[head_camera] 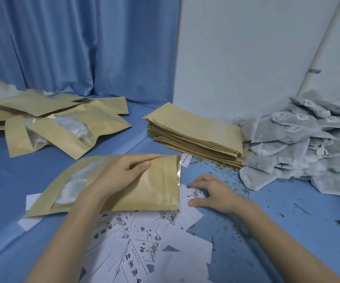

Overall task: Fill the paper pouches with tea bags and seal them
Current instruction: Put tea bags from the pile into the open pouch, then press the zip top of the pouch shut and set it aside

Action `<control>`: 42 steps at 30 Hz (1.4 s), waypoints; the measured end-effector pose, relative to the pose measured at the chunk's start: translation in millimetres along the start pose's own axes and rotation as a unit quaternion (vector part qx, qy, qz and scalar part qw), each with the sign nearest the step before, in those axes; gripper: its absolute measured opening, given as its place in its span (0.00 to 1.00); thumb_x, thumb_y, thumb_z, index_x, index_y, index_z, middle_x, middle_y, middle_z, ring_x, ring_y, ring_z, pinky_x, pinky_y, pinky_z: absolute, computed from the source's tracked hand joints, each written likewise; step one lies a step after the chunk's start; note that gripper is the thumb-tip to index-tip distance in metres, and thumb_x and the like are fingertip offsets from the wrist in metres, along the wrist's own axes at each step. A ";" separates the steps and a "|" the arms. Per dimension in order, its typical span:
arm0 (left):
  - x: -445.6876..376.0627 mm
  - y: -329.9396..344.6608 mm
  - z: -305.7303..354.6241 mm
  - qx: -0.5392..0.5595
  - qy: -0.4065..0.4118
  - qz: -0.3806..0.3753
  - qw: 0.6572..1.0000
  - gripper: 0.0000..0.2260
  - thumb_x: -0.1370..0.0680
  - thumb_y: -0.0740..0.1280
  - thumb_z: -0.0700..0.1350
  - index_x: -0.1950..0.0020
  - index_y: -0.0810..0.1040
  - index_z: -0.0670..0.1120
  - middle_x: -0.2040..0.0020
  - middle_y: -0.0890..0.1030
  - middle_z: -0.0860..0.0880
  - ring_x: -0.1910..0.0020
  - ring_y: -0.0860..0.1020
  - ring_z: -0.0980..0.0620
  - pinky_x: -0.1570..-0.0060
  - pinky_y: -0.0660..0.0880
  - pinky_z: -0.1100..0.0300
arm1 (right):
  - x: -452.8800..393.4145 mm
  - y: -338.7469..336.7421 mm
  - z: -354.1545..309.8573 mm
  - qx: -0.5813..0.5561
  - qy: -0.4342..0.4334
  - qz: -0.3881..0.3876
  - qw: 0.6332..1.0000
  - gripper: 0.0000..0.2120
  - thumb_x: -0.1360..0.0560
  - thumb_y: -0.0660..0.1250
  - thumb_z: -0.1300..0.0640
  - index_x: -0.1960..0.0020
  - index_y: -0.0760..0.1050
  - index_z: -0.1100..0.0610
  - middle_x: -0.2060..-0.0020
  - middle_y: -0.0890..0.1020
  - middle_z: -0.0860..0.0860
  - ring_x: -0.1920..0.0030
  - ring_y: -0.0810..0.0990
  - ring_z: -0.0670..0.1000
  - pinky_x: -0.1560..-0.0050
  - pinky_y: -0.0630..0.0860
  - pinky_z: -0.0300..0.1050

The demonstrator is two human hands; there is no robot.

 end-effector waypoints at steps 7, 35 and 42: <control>5.0 -4.5 8.7 -0.076 0.035 0.053 0.995 0.14 0.20 0.60 0.51 0.36 0.73 0.64 0.37 0.74 0.65 0.34 0.69 0.63 0.35 0.64 0.61 | 0.0 -22.0 11.2 -0.050 0.066 0.035 0.996 0.17 0.35 0.77 0.50 0.52 0.73 0.47 0.58 0.76 0.44 0.59 0.73 0.44 0.63 0.67 0.35; 77.8 7.0 102.7 -0.162 0.340 0.354 0.856 0.06 0.27 0.71 0.38 0.52 0.84 0.38 0.50 0.83 0.42 0.46 0.80 0.39 0.53 0.80 0.46 | 44.9 -108.5 -63.3 -0.114 -0.095 0.315 0.938 0.06 0.28 0.71 0.63 0.54 0.84 0.56 0.60 0.85 0.49 0.60 0.82 0.42 0.54 0.74 0.29; 77.9 -18.1 140.8 -0.109 0.422 0.394 0.809 0.09 0.27 0.72 0.34 0.47 0.81 0.37 0.48 0.82 0.43 0.48 0.82 0.50 0.48 0.79 0.54 | 22.3 -124.6 -127.2 0.122 -0.165 0.149 0.967 0.07 0.29 0.68 0.62 0.52 0.77 0.60 0.56 0.81 0.54 0.54 0.77 0.54 0.50 0.73 0.51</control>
Point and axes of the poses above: each hand's wrist, its own x-axis away from the middle knuckle, its own y-axis out of the palm, z = x × y, the point moved 7 cm from there along -x, towards the middle knuckle
